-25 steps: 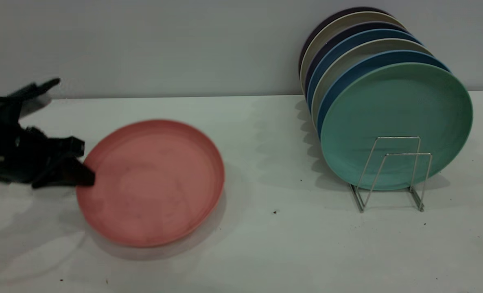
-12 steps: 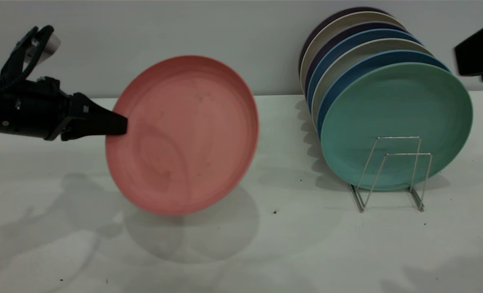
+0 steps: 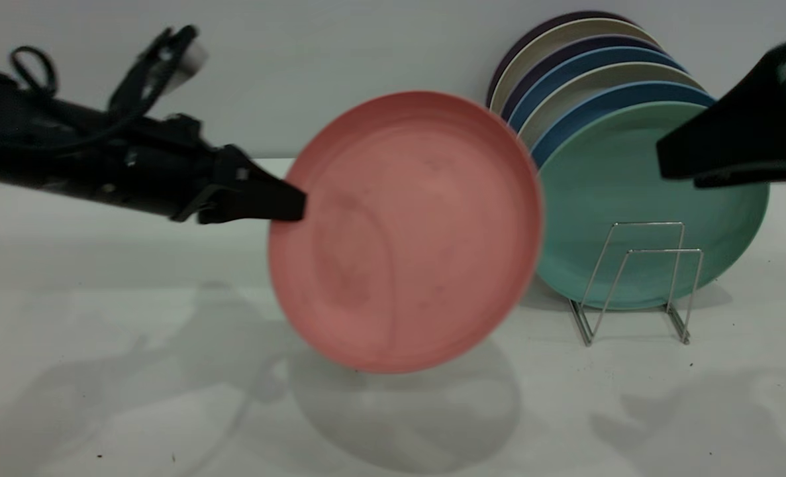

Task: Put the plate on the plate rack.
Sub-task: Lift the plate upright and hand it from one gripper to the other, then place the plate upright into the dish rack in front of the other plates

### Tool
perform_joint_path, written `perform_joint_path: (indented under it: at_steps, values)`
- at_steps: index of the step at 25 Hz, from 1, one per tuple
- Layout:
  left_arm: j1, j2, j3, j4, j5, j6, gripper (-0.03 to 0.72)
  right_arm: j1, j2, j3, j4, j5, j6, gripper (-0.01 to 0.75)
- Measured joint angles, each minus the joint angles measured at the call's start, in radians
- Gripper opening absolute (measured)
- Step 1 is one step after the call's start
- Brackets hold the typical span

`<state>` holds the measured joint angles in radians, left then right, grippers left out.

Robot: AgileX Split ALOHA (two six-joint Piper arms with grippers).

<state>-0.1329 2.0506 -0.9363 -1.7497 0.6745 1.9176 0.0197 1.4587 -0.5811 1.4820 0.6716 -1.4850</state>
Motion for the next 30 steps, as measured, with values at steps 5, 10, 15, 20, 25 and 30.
perform_joint_path:
  at_steps: [5,10,15,20,25,30]
  values:
    - [-0.065,0.000,-0.040,0.002,-0.019,-0.032,0.014,0.000,0.088,0.000,0.087,0.000,-0.096,0.378]
    - [-0.118,0.000,-0.059,0.005,-0.059,-0.048,0.014,0.000,0.120,0.000,0.135,0.014,-0.141,0.378]
    - [-0.146,0.000,-0.059,0.005,-0.069,-0.048,0.014,0.000,0.125,-0.002,0.159,0.016,-0.161,0.377]
    - [-0.162,0.000,-0.060,0.004,-0.054,-0.049,0.014,0.000,0.164,-0.002,0.183,0.016,-0.177,0.377]
    - [-0.175,0.000,-0.083,0.005,0.002,-0.055,0.018,0.000,0.206,-0.002,0.229,0.041,-0.205,0.368]
    - [-0.188,0.000,-0.105,0.005,0.068,-0.060,0.025,0.000,0.220,-0.005,0.249,0.091,-0.215,0.281]
